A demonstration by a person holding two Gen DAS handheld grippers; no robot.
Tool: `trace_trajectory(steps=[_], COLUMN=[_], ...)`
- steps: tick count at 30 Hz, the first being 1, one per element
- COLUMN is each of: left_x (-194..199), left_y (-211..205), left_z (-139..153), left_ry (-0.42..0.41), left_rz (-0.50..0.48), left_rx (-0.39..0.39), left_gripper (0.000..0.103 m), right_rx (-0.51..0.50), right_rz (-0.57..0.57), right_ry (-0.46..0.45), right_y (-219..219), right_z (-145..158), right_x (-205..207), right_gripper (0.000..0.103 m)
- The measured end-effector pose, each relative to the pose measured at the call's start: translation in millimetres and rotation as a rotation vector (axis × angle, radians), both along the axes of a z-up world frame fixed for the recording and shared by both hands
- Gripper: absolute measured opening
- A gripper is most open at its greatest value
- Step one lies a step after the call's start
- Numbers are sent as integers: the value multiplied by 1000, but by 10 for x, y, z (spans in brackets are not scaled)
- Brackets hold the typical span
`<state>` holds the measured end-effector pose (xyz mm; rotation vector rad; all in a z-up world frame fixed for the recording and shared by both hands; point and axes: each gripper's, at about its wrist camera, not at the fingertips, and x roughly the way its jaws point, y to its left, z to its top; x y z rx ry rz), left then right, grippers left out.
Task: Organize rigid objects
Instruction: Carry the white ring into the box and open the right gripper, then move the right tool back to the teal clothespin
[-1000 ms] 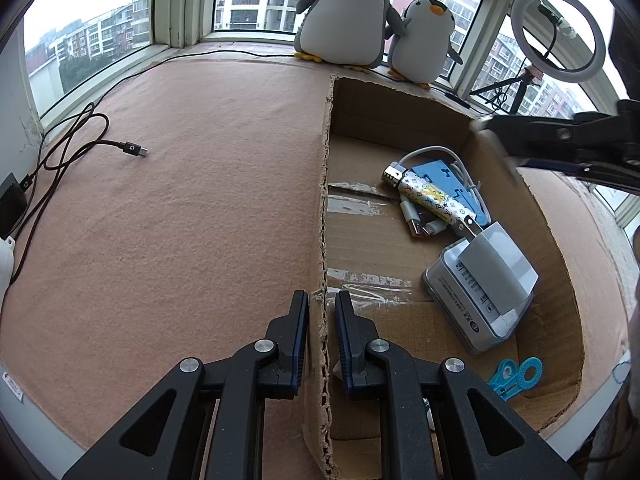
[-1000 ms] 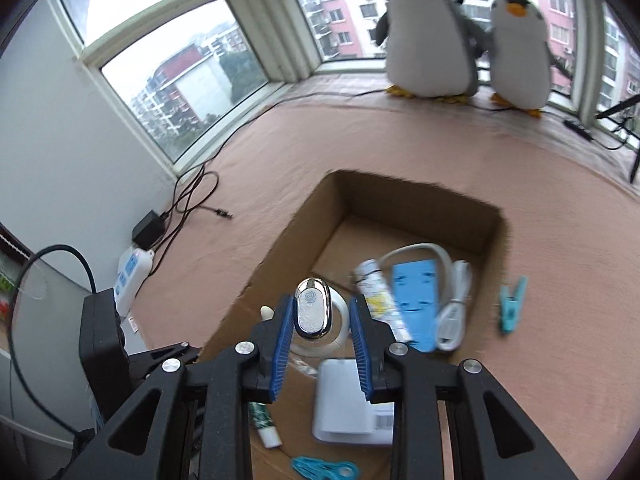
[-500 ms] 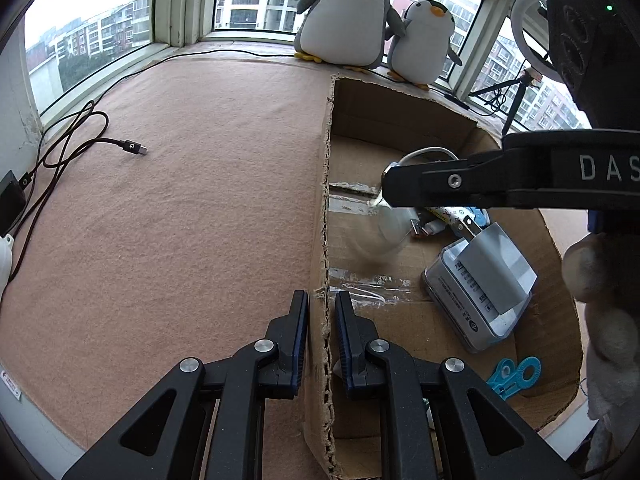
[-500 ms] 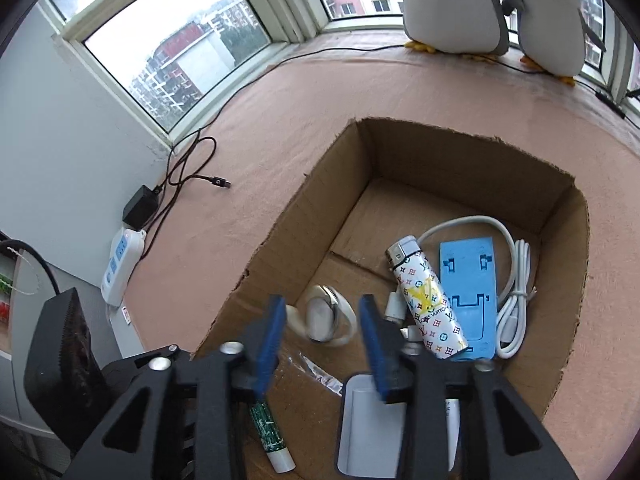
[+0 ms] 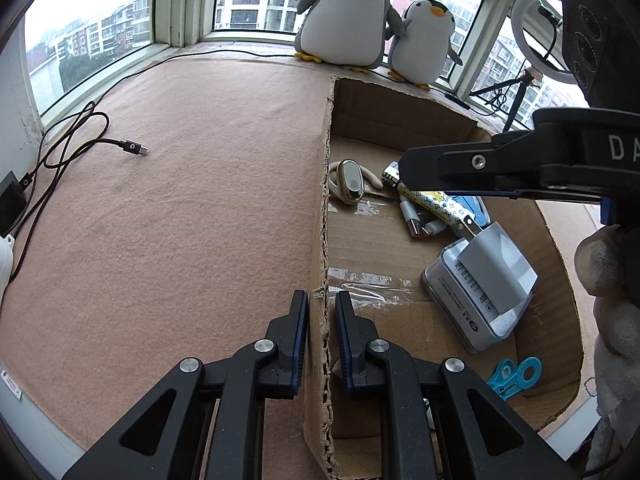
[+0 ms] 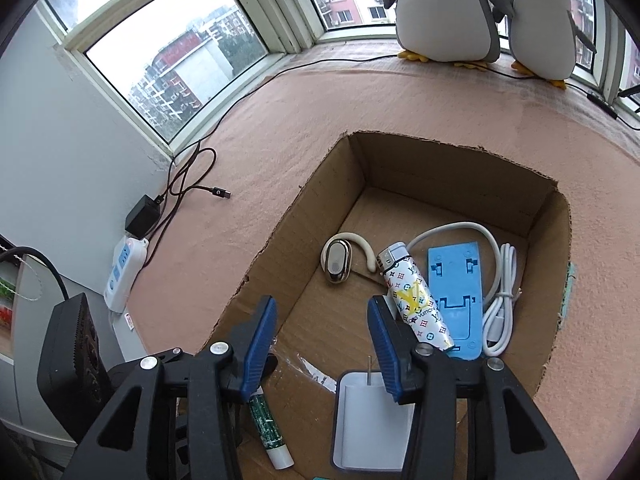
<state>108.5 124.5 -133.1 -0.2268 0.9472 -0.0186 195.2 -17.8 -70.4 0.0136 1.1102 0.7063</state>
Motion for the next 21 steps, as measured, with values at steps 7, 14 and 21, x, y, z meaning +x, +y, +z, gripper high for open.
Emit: trace_trajectory(steps=[7,14,21], left_x=[-4,-4,-4], left_y=[3,3,0], left_z=[-2,-2,-2], left_ry=[0,0,1], left_rz=[0,0,-1], left_rx=[2,1,4], left_gripper=[15,15,15], right_rx=[6,24,57], right_rz=[-25,-86,-163], right_ry=[-26,-54,-62], right_y=[-126,-414,-798], right_z=[115,259,360], right_x=[7,57,140], right_gripper=[44,43,43])
